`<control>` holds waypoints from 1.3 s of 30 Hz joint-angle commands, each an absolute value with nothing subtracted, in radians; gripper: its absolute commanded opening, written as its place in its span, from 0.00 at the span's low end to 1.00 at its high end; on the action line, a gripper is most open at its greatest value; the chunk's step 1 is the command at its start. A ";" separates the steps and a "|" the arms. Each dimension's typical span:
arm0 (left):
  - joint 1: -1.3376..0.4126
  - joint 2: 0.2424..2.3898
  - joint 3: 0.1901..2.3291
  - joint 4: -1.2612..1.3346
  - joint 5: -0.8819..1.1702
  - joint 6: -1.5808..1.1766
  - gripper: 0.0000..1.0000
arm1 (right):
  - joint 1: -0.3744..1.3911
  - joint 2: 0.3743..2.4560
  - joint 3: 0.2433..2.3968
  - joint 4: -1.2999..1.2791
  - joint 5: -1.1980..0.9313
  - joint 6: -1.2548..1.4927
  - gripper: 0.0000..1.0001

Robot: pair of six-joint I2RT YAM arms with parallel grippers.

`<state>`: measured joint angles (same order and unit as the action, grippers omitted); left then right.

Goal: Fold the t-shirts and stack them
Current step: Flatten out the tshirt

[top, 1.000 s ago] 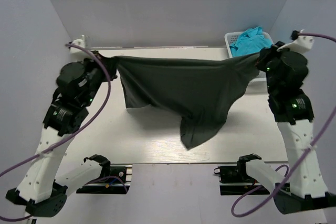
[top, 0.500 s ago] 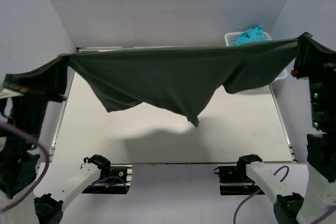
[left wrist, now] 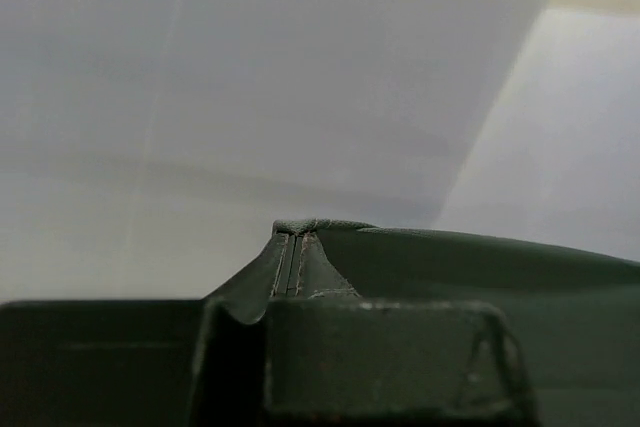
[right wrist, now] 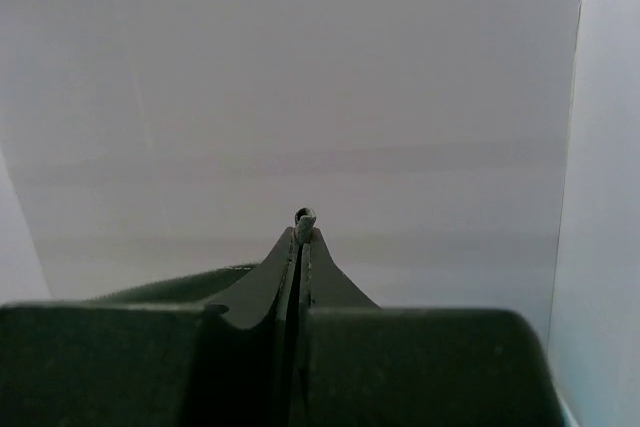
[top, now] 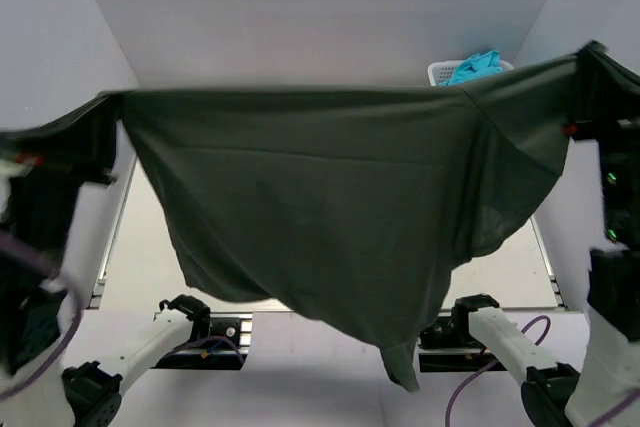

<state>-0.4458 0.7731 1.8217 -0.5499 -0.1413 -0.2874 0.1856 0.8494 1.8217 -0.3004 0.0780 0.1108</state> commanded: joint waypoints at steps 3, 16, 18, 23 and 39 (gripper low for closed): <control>-0.443 0.995 1.643 -0.621 -0.456 -0.320 0.00 | 0.183 1.054 1.652 -0.232 0.186 0.100 0.00; -0.285 1.861 1.758 -0.722 -0.316 -0.492 1.00 | 0.187 1.810 1.593 -0.231 0.252 0.117 0.65; -0.276 1.907 1.830 -0.747 -0.296 -0.474 1.00 | 0.192 1.858 1.652 -0.291 0.241 0.110 0.82; -0.267 1.858 1.742 -0.710 -0.224 -0.474 1.00 | 0.192 1.777 1.614 -0.287 0.169 0.143 0.90; -0.299 1.845 1.422 -0.511 0.199 -0.462 1.00 | 0.189 1.477 1.075 -0.379 0.072 0.365 0.90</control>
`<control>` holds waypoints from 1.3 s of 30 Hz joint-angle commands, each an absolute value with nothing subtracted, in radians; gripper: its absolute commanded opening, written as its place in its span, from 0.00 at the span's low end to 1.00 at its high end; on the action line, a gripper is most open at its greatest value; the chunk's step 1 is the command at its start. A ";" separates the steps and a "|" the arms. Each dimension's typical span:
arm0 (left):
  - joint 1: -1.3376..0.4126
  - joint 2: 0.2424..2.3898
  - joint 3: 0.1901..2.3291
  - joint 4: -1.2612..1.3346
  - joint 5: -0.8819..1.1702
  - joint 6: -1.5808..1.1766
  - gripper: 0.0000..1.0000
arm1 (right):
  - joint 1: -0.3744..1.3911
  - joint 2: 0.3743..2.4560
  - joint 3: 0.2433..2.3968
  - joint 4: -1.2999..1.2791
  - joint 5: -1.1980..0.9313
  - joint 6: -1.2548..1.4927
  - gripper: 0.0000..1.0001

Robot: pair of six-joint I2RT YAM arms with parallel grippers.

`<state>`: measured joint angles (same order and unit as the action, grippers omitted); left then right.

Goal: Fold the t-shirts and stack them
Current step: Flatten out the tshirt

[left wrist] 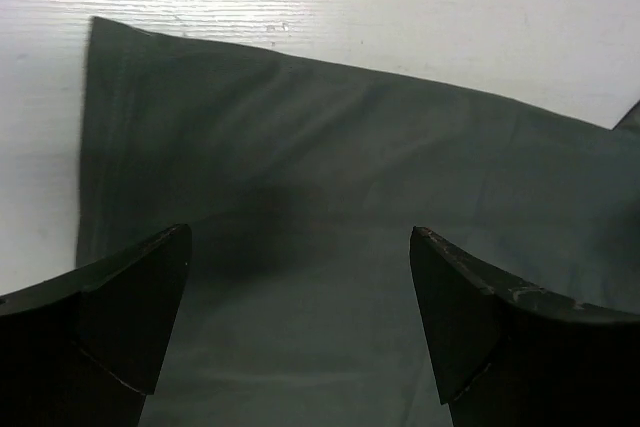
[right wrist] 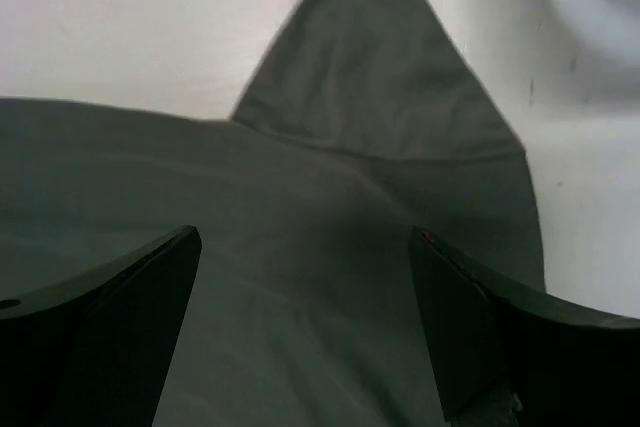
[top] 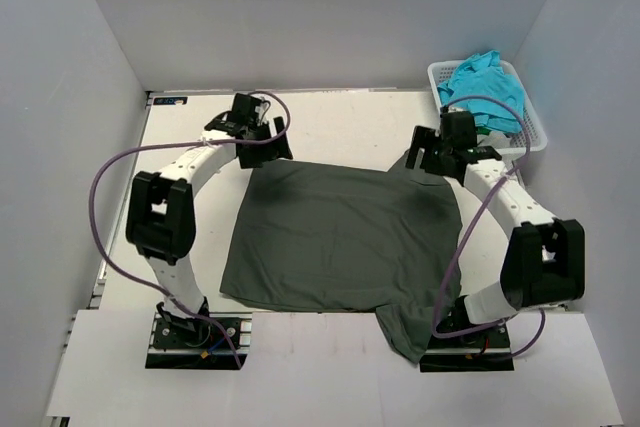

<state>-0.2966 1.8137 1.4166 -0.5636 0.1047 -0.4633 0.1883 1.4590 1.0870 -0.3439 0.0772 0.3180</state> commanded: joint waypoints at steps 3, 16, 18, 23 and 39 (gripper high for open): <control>-0.299 1.932 1.460 -0.511 0.179 -0.462 1.00 | 0.190 1.531 1.075 -0.376 0.092 0.367 0.90; -0.247 2.209 1.678 -0.652 0.017 -0.477 1.00 | 0.195 1.974 1.405 -0.456 -0.024 0.350 0.90; -0.223 2.218 1.690 -0.652 0.008 -0.486 1.00 | 0.202 2.049 1.487 -0.459 -0.064 0.354 0.90; -0.134 2.327 1.829 -0.675 0.008 -0.486 1.00 | 0.210 2.207 1.666 -0.462 -0.120 0.359 0.90; 0.005 2.435 2.296 -0.680 0.149 -0.394 1.00 | 0.229 2.428 2.232 -0.218 -0.141 0.176 0.90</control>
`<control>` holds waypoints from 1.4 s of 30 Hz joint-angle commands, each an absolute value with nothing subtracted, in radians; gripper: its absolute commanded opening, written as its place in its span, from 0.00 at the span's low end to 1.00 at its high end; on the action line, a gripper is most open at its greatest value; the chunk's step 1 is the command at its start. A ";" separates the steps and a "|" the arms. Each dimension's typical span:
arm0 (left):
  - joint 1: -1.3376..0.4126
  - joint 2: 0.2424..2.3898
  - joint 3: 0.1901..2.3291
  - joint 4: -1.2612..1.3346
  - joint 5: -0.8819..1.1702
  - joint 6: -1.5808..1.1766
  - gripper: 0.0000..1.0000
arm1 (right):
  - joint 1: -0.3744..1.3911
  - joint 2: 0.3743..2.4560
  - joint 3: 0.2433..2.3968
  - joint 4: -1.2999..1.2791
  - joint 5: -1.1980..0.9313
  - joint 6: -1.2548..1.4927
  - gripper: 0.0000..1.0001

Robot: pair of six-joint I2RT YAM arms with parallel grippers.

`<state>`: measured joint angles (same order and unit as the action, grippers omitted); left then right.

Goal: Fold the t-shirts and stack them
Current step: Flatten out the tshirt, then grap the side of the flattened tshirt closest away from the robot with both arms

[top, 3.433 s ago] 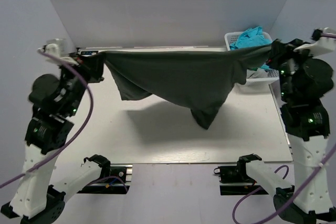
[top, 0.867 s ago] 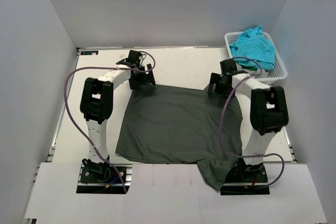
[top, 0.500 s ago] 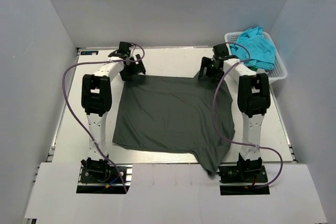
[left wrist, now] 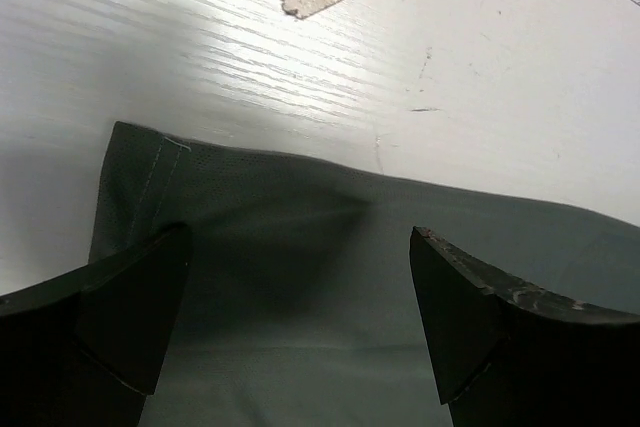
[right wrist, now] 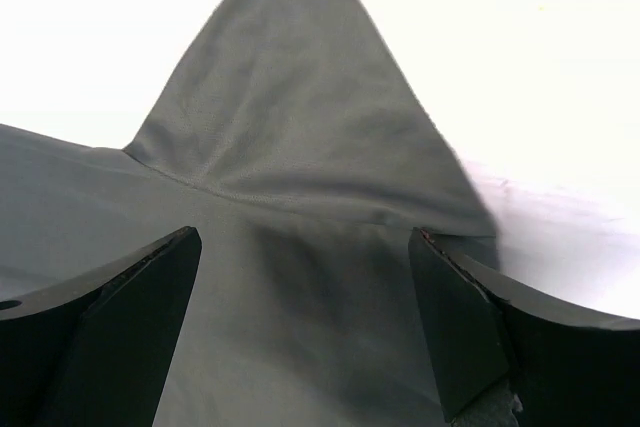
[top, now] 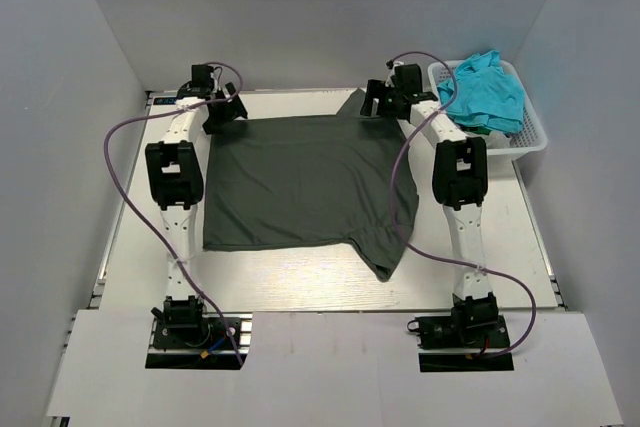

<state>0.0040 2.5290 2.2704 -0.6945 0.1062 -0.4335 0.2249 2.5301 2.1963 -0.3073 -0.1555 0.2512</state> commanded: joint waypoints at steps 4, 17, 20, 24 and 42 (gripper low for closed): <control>0.005 2.268 2.209 -0.699 0.149 -0.383 1.00 | 0.241 2.266 2.183 -0.314 -0.089 0.175 0.90; 0.005 1.433 1.197 -0.867 -0.087 -0.704 1.00 | 0.330 1.446 1.163 -0.564 -0.031 0.343 0.90; 0.014 1.266 0.987 -0.881 -0.135 -0.765 1.00 | 0.362 1.339 0.984 -0.673 -0.081 0.399 0.90; 0.035 1.189 0.787 -0.845 -0.129 -0.795 1.00 | 0.390 1.224 0.835 -0.670 -0.179 0.477 0.90; 0.095 1.249 0.617 -0.707 -0.115 -0.896 0.06 | 0.489 1.313 0.704 -0.629 -0.259 0.512 0.89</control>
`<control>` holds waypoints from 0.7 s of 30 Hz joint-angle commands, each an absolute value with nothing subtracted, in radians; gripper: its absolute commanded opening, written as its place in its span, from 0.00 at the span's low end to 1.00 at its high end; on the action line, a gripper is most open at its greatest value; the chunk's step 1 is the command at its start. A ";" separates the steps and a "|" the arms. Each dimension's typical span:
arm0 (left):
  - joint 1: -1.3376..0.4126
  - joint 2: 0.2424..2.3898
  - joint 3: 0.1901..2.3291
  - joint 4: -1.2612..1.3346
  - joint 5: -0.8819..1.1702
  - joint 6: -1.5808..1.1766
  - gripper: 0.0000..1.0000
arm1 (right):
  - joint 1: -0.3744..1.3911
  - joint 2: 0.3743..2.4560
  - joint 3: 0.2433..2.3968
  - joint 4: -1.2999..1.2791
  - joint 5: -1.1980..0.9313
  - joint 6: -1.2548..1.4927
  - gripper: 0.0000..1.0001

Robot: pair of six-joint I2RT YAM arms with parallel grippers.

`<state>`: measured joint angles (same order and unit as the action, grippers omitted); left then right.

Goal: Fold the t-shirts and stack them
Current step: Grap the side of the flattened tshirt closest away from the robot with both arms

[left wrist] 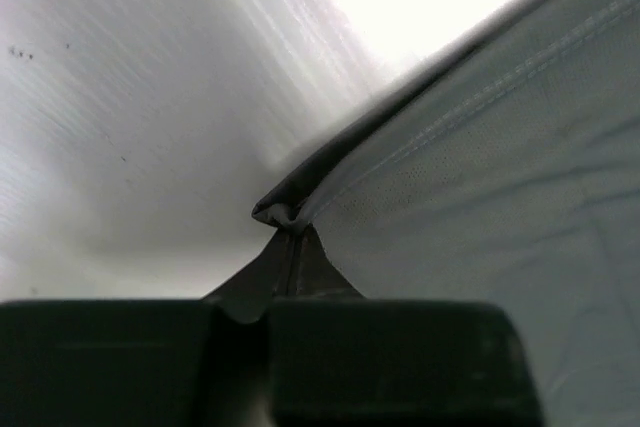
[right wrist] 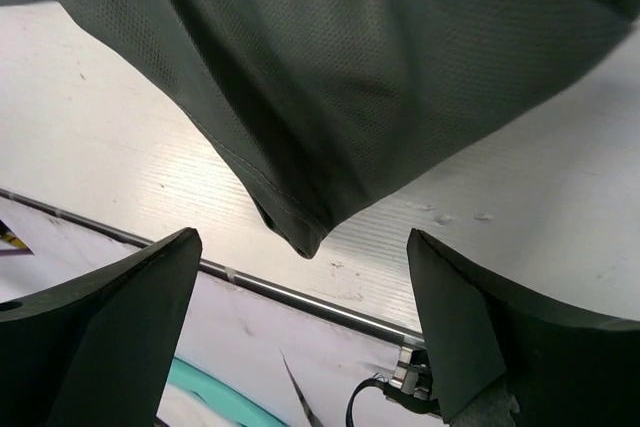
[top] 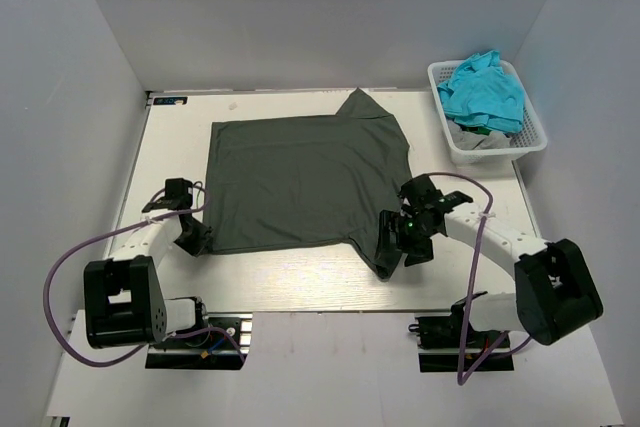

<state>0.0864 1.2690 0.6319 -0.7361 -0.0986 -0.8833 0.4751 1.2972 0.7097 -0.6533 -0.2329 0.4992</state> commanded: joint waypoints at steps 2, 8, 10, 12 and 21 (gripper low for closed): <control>0.095 1.249 0.608 -0.698 -0.106 -0.896 0.00 | 0.505 1.328 0.710 -0.623 -0.262 0.517 0.83; 0.095 1.269 0.617 -0.701 -0.106 -0.896 0.00 | 0.537 1.411 0.693 -0.610 -0.267 0.529 0.68; 0.095 1.250 0.638 -0.710 -0.115 -0.896 0.00 | 0.548 1.428 0.686 -0.612 -0.253 0.540 0.58; 0.095 1.241 0.652 -0.719 -0.124 -0.896 0.00 | 0.551 1.439 0.678 -0.618 -0.245 0.552 0.28; 0.095 1.192 0.730 -0.802 -0.133 -0.896 0.00 | 0.549 1.250 0.791 -1.007 -0.051 0.624 0.00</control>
